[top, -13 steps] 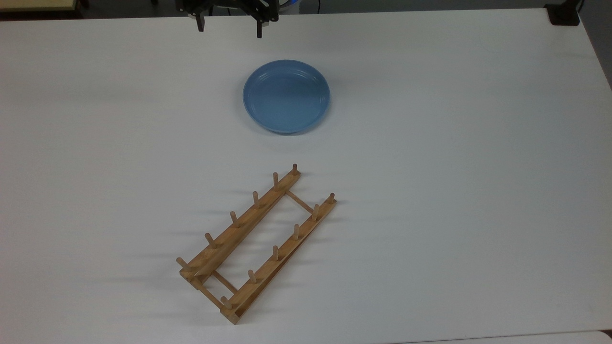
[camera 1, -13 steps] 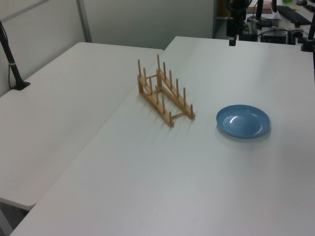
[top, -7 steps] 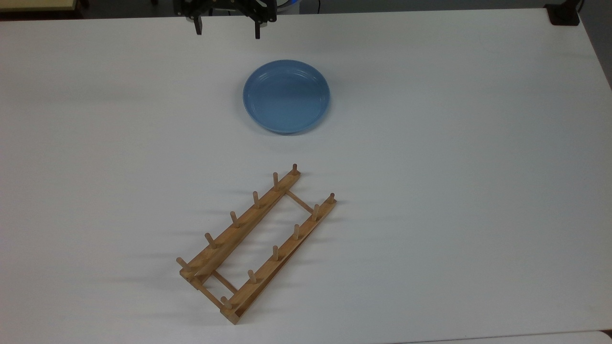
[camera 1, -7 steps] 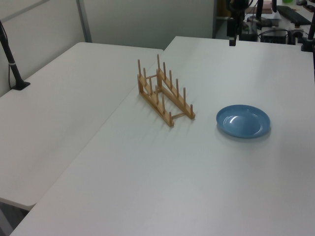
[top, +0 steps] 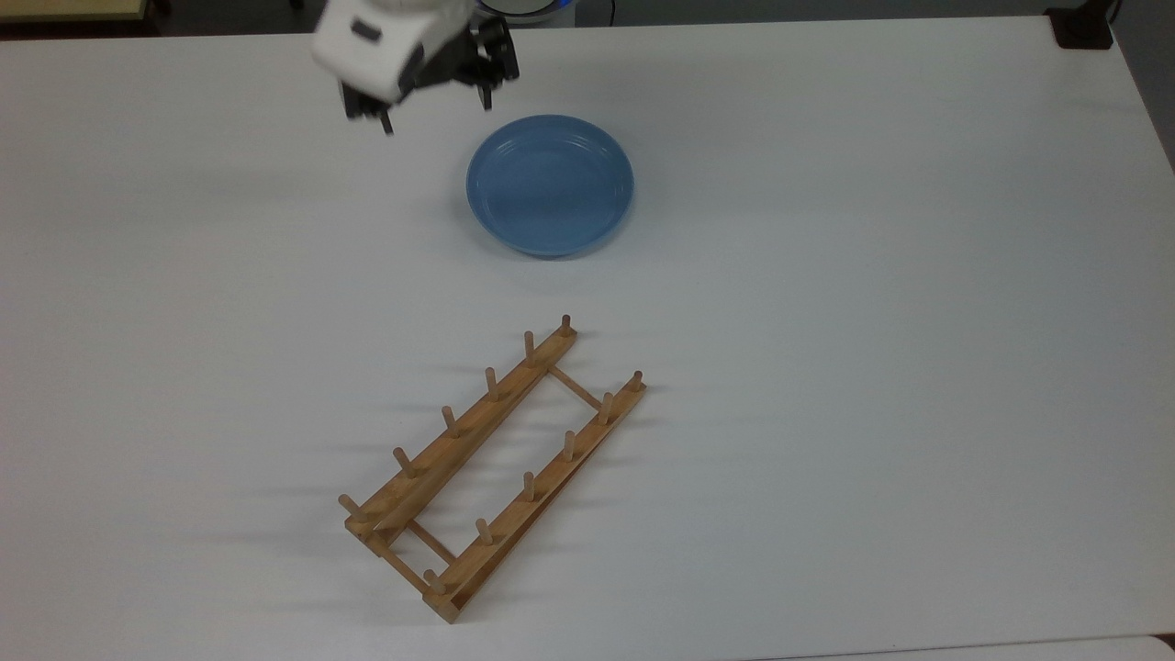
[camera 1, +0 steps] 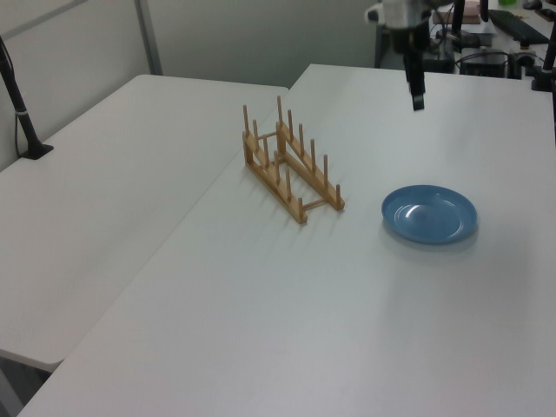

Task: Place plate in plate rack
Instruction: 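Lower the open gripper down to the rim of the blue plate, then close the gripper on the plate rim, then lift the plate by its rim and tilt it upright toward the rack, then lower the upright plate between the rack pegs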

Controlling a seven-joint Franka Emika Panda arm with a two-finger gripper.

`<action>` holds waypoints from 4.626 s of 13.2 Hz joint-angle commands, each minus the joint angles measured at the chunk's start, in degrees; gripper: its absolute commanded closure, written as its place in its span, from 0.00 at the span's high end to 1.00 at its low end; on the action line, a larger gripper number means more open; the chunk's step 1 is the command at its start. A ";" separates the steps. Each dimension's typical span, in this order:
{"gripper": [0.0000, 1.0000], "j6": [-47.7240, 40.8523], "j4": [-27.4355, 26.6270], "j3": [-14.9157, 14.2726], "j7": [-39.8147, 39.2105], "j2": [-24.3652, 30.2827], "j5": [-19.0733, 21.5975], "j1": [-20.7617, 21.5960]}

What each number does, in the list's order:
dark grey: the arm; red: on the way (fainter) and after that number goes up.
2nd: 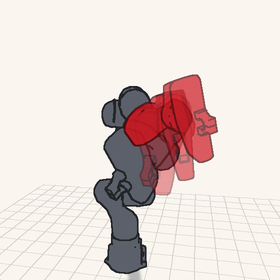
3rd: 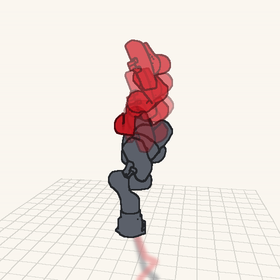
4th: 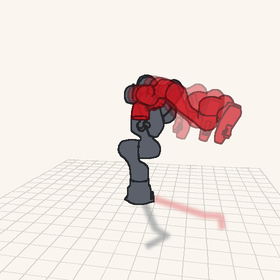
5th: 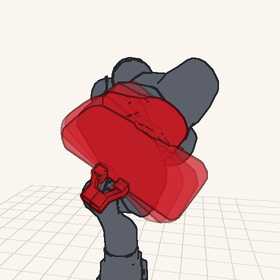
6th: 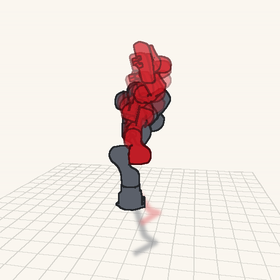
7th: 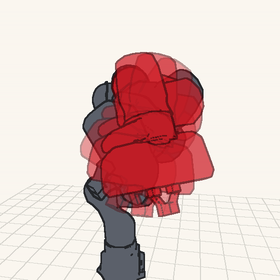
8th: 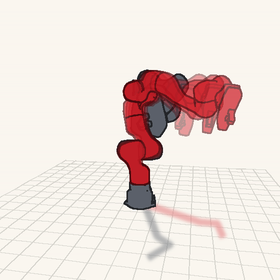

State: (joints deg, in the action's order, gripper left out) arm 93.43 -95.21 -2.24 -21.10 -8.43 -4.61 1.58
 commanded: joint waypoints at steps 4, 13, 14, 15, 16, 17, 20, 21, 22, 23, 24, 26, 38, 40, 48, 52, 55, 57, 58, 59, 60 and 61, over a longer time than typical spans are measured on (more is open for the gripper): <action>0.76 10.19 -8.94 0.05 -3.25 -3.52 -3.73 1.84; 0.56 11.25 -8.94 0.05 -2.81 -11.61 -7.43 4.30; 0.56 11.25 -8.94 0.05 -2.72 -12.22 -7.60 4.65; 0.56 11.25 -8.94 0.05 -2.63 -12.49 -7.60 4.92; 0.55 11.25 -8.94 0.05 -2.63 -12.84 -7.60 5.01; 0.47 11.42 -8.94 0.05 -2.63 -12.93 -7.60 5.01; 0.00 11.95 -8.94 0.05 -2.55 -13.02 -7.60 4.83; 0.00 11.95 -8.85 0.05 -2.55 -13.02 -7.60 4.75; 0.00 11.77 -8.59 0.05 -2.55 -13.02 -7.60 4.75; 0.00 11.25 -8.15 0.05 -2.55 -12.85 -7.52 4.66; 0.00 11.16 -7.80 0.05 -2.55 -12.32 -7.52 4.66; 0.00 10.63 -5.79 0.05 -2.37 -11.53 -7.43 4.74; 0.00 9.02 14.96 0.22 10.52 -7.92 -7.69 8.00; 0.00 16.74 15.05 -0.13 18.33 -7.92 -9.78 8.00; 0.00 38.31 13.30 -0.30 49.36 -10.73 -36.13 6.86; 0.00 38.40 11.20 -0.22 55.45 -11.44 -44.59 6.94; 0.00 38.40 10.22 -0.22 56.08 -12.58 -46.62 7.29; 0.00 38.40 8.91 -0.22 56.08 -12.84 -48.73 7.47; 0.00 38.40 8.38 -0.22 55.99 -12.84 -49.26 7.56; 0.00 38.40 7.68 -0.22 55.99 -12.84 -49.79 7.65; 0.00 38.40 7.15 -0.13 55.99 -12.84 -50.23 7.65; 0.02 38.40 6.71 -0.13 55.99 -12.93 -50.32 7.73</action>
State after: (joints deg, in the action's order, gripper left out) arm 130.03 -85.76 -1.79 33.29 -22.21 -52.89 8.62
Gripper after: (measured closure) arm 0.952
